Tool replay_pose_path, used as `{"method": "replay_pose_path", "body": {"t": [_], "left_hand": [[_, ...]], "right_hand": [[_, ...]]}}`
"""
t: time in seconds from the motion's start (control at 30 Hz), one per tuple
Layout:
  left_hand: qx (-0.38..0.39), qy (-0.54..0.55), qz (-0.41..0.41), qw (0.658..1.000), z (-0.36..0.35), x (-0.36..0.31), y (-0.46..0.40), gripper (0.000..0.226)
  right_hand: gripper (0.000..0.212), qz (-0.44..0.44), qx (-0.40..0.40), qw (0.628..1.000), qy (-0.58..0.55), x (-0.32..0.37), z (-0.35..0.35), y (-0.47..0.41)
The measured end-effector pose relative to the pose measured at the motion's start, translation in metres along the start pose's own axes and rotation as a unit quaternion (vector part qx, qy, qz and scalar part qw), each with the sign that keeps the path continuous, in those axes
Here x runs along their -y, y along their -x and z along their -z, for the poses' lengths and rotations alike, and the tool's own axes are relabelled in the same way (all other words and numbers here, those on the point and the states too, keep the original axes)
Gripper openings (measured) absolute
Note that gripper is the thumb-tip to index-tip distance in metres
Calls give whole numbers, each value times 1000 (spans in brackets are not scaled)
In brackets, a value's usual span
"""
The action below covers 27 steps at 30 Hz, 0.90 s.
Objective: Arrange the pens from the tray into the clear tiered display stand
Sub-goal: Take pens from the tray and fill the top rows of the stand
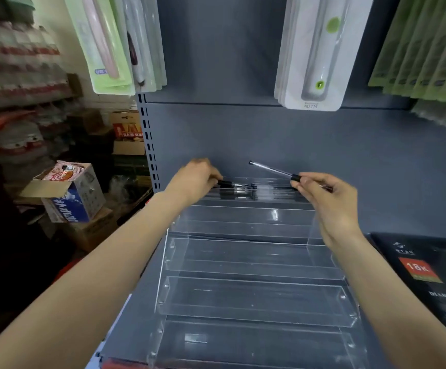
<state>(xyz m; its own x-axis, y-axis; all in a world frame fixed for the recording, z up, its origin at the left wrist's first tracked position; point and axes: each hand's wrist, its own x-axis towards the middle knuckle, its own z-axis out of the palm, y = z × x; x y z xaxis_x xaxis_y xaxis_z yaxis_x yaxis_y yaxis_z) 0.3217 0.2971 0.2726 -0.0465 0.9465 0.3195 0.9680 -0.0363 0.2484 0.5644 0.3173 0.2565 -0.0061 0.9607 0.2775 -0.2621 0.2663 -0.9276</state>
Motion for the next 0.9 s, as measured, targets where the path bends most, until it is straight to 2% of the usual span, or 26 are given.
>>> {"method": "replay_pose_path", "body": {"t": [0.13, 0.27, 0.47, 0.67, 0.73, 0.8, 0.87, 0.9], "left_hand": [[1, 25, -29, 999, -2, 1, 9, 28], [18, -6, -48, 999, -4, -3, 19, 38], [69, -13, -43, 997, -7, -4, 17, 41], [65, -47, -32, 996, -5, -1, 21, 42], [27, -69, -31, 997, -6, -9, 21, 41], [-60, -58, -44, 996, -9, -23, 21, 38], [-142, -19, -100, 985, -10, -42, 19, 36], [-156, -4, -134, 979, -11, -52, 16, 35]], "right_hand": [[13, -6, 4, 1000, -16, -4, -5, -4], [12, -3, 14, 1000, -16, -6, -15, -5], [12, -8, 16, 1000, -20, -7, -28, -4], [14, 4, 1, 1000, -4, -3, -18, -5], [17, 3, -2, 1000, -1, -3, -10, -5], [20, 12, -4, 1000, 17, -2, 2, -7], [23, 27, -1, 998, 59, 2, 16, -10], [23, 36, 5, 996, 86, 4, 22, -11]]}}
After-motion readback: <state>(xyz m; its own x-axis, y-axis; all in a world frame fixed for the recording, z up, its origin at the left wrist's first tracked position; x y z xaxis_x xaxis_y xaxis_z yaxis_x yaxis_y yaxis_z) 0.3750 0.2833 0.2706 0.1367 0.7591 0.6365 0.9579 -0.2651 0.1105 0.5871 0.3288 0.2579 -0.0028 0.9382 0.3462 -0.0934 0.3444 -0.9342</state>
